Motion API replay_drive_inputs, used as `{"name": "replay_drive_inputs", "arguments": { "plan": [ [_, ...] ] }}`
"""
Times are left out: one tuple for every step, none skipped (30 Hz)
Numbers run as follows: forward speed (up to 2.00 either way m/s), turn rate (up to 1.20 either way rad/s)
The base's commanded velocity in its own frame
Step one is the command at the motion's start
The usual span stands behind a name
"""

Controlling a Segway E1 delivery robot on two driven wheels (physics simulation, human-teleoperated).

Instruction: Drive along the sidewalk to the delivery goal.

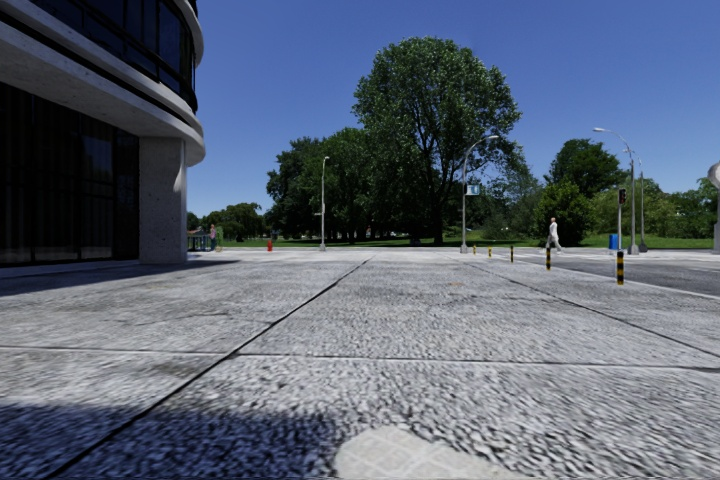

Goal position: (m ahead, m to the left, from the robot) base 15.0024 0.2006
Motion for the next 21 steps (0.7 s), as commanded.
{"name": "replay_drive_inputs", "arguments": {
  "plan": [
    [1.99,0.00],
    [1.99,0.00],
    [1.99,0.00],
    [1.99,0.00],
    [1.99,0.00],
    [1.99,0.00],
    [1.99,0.00],
    [1.99,0.00],
    [1.99,0.00],
    [1.99,0.00],
    [1.99,0.00],
    [1.99,0.00],
    [1.99,0.00],
    [1.99,0.00],
    [1.99,0.00],
    [1.99,0.00],
    [1.99,0.00],
    [1.99,0.00],
    [1.99,0.00],
    [1.99,0.00],
    [1.99,0.00]
  ]
}}
